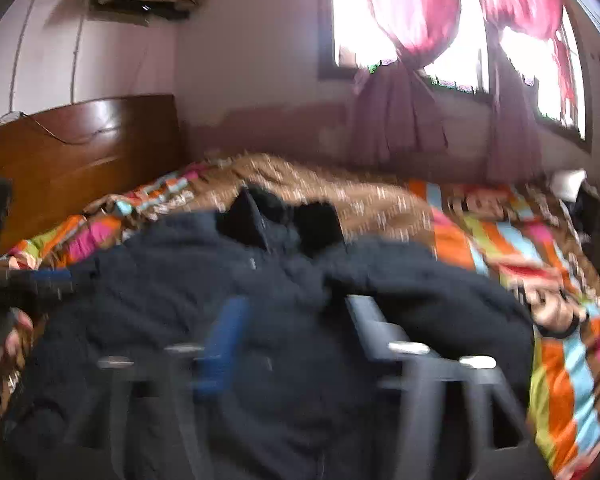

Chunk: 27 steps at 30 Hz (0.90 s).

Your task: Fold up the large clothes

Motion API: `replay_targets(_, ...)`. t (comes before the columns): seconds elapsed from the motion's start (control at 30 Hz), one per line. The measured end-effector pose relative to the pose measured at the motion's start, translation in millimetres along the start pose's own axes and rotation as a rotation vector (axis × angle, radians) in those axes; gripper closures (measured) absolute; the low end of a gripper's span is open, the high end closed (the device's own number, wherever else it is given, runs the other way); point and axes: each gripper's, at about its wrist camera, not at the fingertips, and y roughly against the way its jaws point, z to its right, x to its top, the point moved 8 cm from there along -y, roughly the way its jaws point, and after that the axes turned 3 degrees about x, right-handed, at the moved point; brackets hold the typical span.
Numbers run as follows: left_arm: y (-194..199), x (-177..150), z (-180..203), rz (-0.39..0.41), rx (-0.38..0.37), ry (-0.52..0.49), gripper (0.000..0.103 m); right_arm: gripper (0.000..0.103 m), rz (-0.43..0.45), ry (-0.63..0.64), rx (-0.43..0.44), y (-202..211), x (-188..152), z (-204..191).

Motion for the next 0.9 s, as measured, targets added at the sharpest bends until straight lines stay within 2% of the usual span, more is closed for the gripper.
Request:
replay_targets(0.17,-33.7,9.6,41.0,-0.039,-0.159,0.041,0.002,0.030,-0.060,-0.105,-0.063,0.6,-35.9,47.5)
replay_targets(0.27,-66.6,23.1,79.3,-0.097,-0.291,0.122,0.002,0.025,-0.054,-0.172,-0.094,4.9,-48.9,79.2)
replay_targets(0.3,-76.5,28.5,87.4,-0.116,-0.313,0.144,0.002,0.023,-0.047,-0.189,-0.105,7.5,-51.7,88.5)
replay_targets(0.4,-107.0,39.2,117.9,-0.175,-0.339,0.186,0.002,0.014,-0.018,-0.230,-0.131,13.7,-60.6,113.0)
replay_targets(0.5,-130.9,51.1,142.9,-0.187,-0.347,0.188,0.002,0.013,0.001,-0.256,-0.140,18.9,-71.5,125.1)
replay_targets(0.67,-170.3,67.7,155.1,-0.213,-0.360,0.309,0.003,0.013,0.033,-0.294,-0.154,24.8,-81.0,141.5)
replay_targets(0.73,-183.2,72.9,153.9,-0.221,-0.359,0.362,0.006,0.013,0.049,-0.308,-0.158,26.1,-82.1,144.0)
replay_targets(0.77,-187.6,72.9,154.0,-0.223,-0.362,0.389,0.013,0.013,0.057,-0.313,-0.163,27.6,-82.7,144.5)
replay_targets(0.83,-193.1,76.6,154.9,-0.233,-0.378,0.425,0.035,0.013,0.066,-0.317,-0.169,29.3,-83.7,145.4)
replay_targets(0.87,-195.6,78.5,155.0,-0.236,-0.386,0.439,0.056,0.013,0.070,-0.317,-0.172,30.2,-83.7,145.7)
replay_targets(0.9,-197.2,80.2,155.1,-0.241,-0.383,0.445,0.068,0.013,0.073,-0.316,-0.172,31.5,-83.2,145.4)
